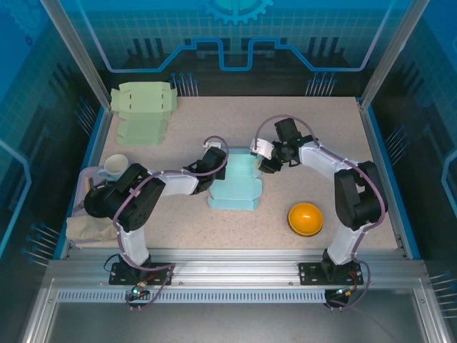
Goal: Fold the paper box
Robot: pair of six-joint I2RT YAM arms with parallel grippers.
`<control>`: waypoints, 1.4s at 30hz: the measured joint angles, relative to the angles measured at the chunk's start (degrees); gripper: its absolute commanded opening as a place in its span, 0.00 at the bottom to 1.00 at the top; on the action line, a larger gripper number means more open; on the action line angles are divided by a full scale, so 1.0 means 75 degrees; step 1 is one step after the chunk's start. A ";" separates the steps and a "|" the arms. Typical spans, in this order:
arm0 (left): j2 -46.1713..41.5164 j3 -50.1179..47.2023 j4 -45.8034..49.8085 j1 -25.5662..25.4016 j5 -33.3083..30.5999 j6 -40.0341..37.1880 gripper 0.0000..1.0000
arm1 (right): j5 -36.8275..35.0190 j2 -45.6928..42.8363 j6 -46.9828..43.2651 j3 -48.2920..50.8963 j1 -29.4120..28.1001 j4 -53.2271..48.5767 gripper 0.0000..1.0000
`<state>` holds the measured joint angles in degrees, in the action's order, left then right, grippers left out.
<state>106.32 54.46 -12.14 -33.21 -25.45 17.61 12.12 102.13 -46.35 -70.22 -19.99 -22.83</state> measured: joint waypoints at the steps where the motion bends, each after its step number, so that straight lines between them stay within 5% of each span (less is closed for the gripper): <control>1: 0.0000 0.0000 0.0000 0.0003 0.0006 0.0000 0.08 | -0.0003 0.0003 0.0017 -0.0003 -0.0058 0.0006 0.46; 23: -0.0035 0.0527 0.1256 0.0023 0.0070 0.1163 0.08 | -0.2017 0.0326 0.3346 -0.0283 -0.0944 0.0793 0.43; 42: -0.0175 0.1023 0.2637 0.0064 0.0784 0.2218 0.08 | -0.2343 0.0341 0.4782 0.0254 -0.1081 0.2060 0.28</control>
<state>105.01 62.13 7.64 -32.73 -19.57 34.24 -5.45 104.68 -10.48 -68.31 -28.10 -7.38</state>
